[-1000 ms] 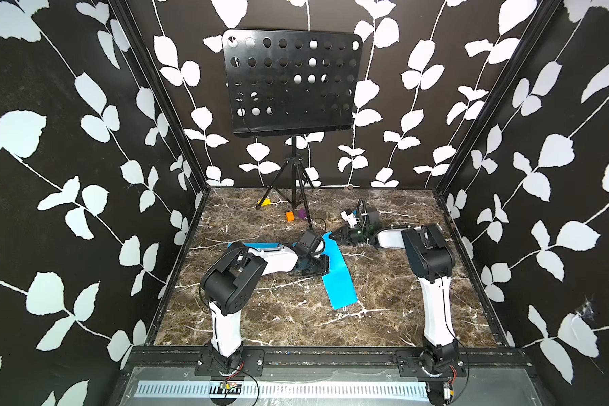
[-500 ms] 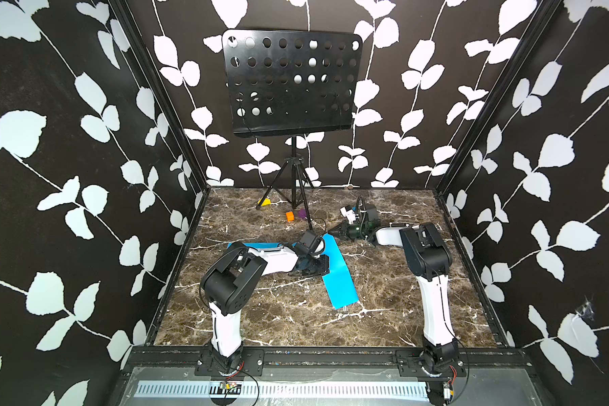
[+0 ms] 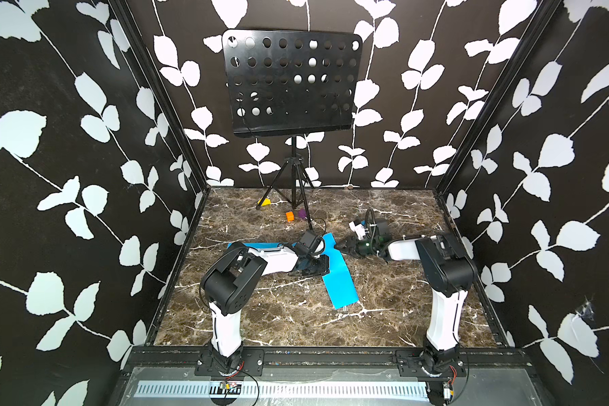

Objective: Fold the rectangular paper in half along the long edge
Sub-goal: Fold the paper at the center of the board.

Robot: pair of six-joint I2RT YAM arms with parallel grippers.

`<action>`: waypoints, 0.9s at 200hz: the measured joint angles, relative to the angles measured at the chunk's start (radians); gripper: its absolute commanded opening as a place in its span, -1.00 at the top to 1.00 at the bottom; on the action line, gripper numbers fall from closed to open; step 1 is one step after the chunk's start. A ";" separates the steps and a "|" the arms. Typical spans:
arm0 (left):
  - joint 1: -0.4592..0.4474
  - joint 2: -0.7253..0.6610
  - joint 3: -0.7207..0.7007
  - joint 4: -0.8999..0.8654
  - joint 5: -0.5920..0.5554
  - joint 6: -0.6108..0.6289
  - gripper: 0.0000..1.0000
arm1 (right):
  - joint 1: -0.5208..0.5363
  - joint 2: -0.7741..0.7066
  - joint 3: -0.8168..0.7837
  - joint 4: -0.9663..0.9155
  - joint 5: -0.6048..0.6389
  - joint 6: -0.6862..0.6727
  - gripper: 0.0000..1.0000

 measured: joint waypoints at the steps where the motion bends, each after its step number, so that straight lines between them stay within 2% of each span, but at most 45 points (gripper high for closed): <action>1: 0.000 0.000 0.000 0.000 0.000 0.000 1.00 | 0.000 -0.004 -0.005 0.000 0.000 0.000 -0.05; 60: 0.000 0.000 0.000 0.000 0.000 0.002 1.00 | 0.006 -0.167 -0.228 -0.008 0.021 0.013 0.26; 73: 0.000 0.000 0.000 0.000 0.000 0.003 1.00 | 0.014 -0.188 -0.254 -0.017 0.024 0.018 0.45; 93: 0.000 0.000 0.000 0.000 0.000 0.003 1.00 | 0.028 -0.195 -0.276 -0.026 0.037 0.027 1.00; 131: 0.000 0.000 0.000 0.000 0.000 0.003 1.00 | 0.035 -0.204 -0.294 -0.035 0.050 0.042 1.00; 143: 0.000 0.000 0.000 0.000 0.000 0.003 1.00 | 0.037 -0.213 -0.297 -0.035 0.051 0.047 0.50; 150: 0.000 0.000 0.000 0.000 0.000 0.004 1.00 | 0.037 -0.221 -0.301 -0.036 0.055 0.051 0.36; 159: 0.000 0.000 0.000 0.000 -0.001 0.006 1.00 | 0.039 -0.233 -0.311 -0.029 0.050 0.059 0.31; 180: 0.000 0.000 0.000 0.000 -0.001 0.007 1.00 | 0.042 -0.266 -0.340 -0.017 0.059 0.076 0.35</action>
